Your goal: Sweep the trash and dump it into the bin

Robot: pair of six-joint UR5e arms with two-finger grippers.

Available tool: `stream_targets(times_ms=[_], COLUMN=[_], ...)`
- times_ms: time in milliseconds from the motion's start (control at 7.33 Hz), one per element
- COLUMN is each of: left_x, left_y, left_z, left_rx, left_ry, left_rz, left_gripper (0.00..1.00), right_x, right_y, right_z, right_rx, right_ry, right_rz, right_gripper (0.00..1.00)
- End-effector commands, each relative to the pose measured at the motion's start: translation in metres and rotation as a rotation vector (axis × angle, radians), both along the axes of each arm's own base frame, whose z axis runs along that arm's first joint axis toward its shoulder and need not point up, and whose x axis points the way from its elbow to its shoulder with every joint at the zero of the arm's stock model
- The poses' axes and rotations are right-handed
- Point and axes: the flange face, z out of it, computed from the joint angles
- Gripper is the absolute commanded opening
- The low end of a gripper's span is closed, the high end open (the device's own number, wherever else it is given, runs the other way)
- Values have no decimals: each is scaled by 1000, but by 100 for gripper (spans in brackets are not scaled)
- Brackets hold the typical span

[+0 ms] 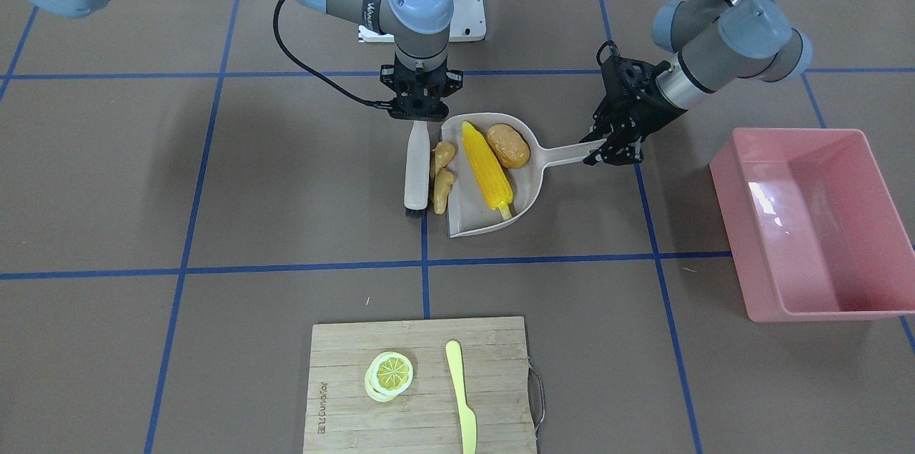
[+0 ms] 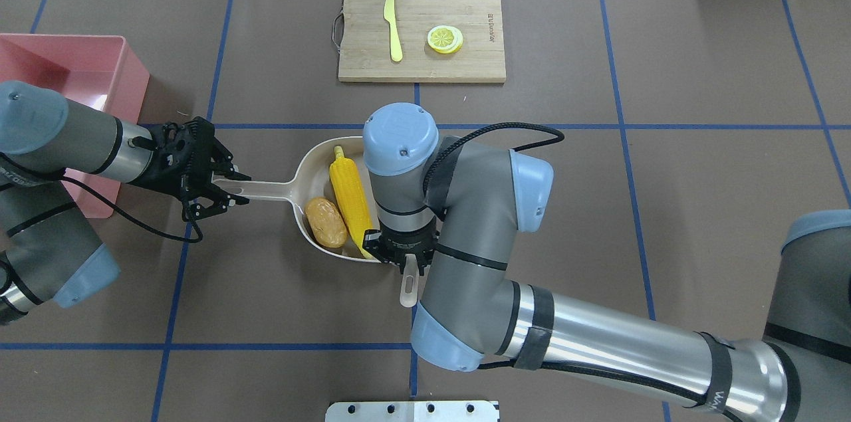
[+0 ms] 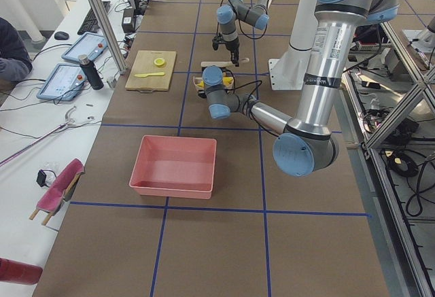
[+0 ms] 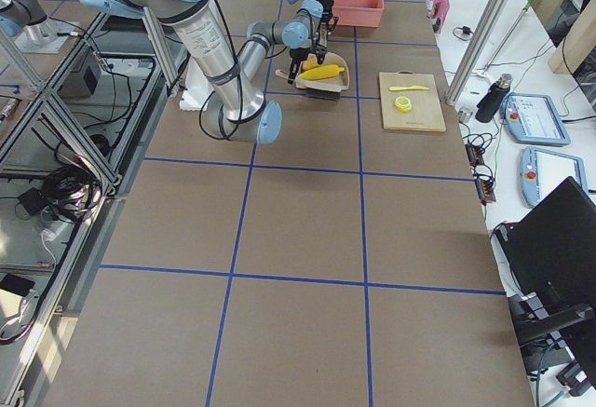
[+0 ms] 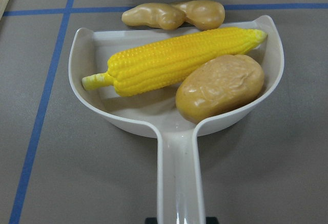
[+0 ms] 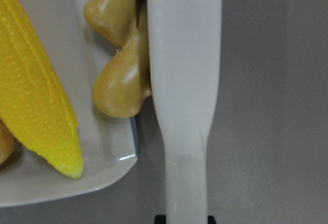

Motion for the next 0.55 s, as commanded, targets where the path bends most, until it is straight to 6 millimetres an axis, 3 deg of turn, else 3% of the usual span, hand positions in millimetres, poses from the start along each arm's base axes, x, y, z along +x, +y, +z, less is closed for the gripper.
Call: stream_targets(times_ms=[0,136,409], left_x=[-1,-1,-3], left_y=[1,1,2], left_z=[0,-1,-3], left_rx=[5,8,-4], left_ry=[7,11,38], left_rz=[0,0,-11], left_gripper=[0,0,0], right_x=[-27,-26,-27], right_y=[-6,-6,-6], right_z=[-21,-37,-50], right_rx=[11,20,45], right_ry=[6,-16,-55], right_rz=[-28,-27,-33], right_gripper=[0,0,0])
